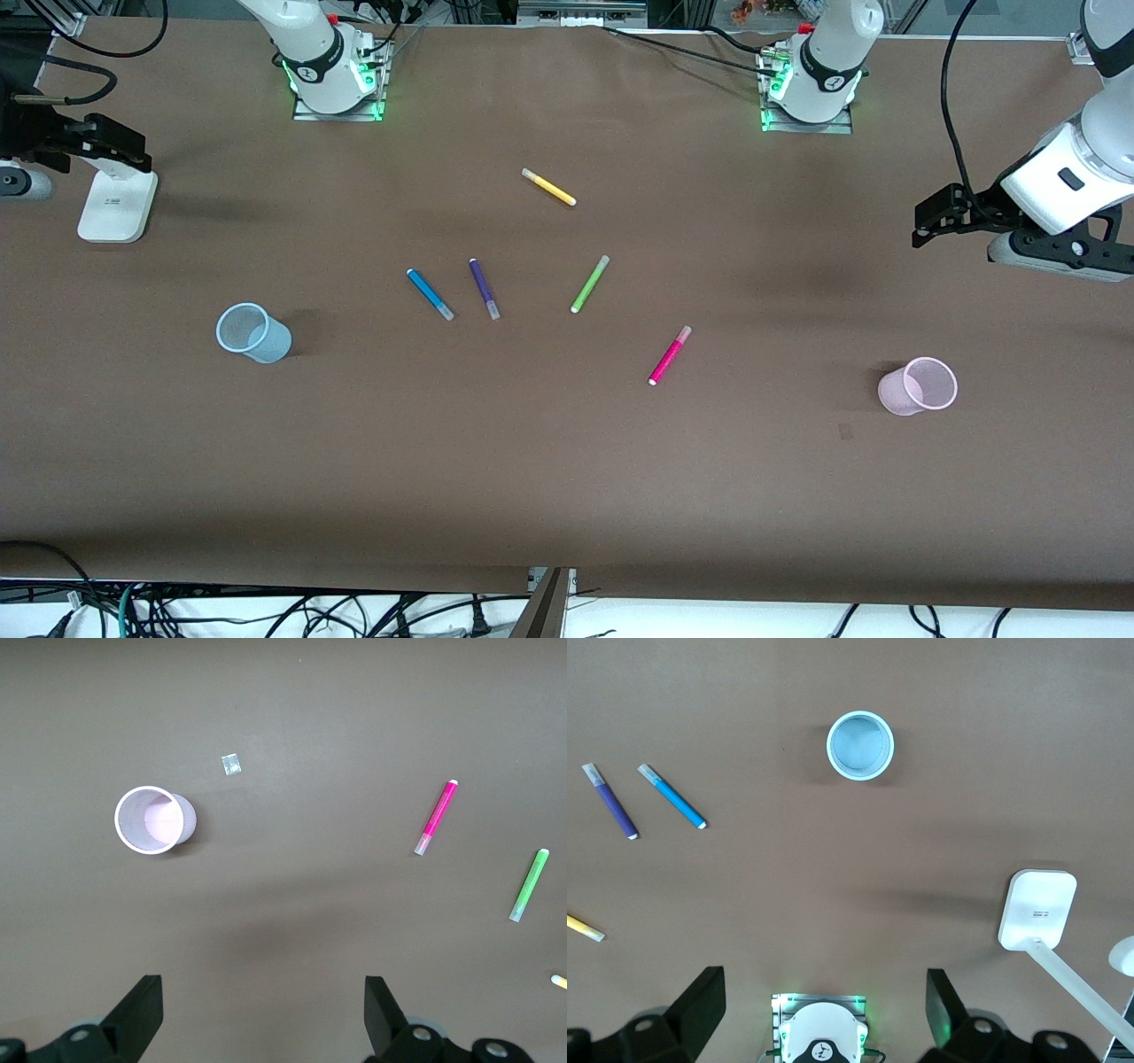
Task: Place pink and blue markers in matching cups
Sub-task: 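Move both grippers from rest toward the markers on the table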
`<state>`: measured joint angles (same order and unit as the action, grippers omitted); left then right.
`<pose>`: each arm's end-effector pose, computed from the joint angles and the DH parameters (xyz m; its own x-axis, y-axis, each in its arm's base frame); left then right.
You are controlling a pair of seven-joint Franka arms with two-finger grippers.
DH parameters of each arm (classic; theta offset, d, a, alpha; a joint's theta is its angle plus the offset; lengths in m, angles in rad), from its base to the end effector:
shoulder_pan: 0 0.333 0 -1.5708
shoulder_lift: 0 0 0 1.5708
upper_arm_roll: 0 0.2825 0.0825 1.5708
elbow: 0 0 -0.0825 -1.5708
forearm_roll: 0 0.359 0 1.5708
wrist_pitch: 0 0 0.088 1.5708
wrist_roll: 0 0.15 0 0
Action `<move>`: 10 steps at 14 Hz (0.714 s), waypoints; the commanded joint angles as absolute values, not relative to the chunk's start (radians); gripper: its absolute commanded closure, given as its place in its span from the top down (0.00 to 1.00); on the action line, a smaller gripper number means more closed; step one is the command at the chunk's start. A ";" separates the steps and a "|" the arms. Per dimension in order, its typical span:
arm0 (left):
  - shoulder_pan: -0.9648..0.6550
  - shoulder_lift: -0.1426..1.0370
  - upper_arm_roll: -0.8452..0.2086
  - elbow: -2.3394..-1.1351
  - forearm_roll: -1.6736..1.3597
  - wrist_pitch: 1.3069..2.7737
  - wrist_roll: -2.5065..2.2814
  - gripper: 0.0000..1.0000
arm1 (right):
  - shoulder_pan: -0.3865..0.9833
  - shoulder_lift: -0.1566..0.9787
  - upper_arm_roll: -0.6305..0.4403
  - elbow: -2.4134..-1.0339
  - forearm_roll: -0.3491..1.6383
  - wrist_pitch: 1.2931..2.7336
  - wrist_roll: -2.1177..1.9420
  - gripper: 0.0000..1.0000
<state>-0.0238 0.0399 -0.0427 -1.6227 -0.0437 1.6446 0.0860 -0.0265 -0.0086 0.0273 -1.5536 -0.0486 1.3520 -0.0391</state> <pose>0.5425 -0.0421 0.5098 0.9888 -0.1486 -0.0141 -0.1478 -0.9879 0.0466 0.4944 -0.0076 0.5440 0.9807 0.0292 -0.1933 0.0379 -0.9984 0.0413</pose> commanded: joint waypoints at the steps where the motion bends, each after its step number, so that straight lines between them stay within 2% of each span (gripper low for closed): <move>1: -0.009 0.015 -0.045 -1.631 -0.029 1.632 0.103 1.00 | -0.034 0.003 0.028 -1.529 -0.029 1.342 -0.035 1.00; 10: -0.023 0.044 -0.066 -1.632 -0.041 1.672 0.103 1.00 | -0.032 0.011 0.028 -1.529 -0.029 1.353 -0.023 1.00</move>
<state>-0.0138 0.0361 -0.0536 -1.6241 -0.0438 1.6477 0.0861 -0.0266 -0.0079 0.0271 -1.5536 -0.0486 1.3533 -0.0377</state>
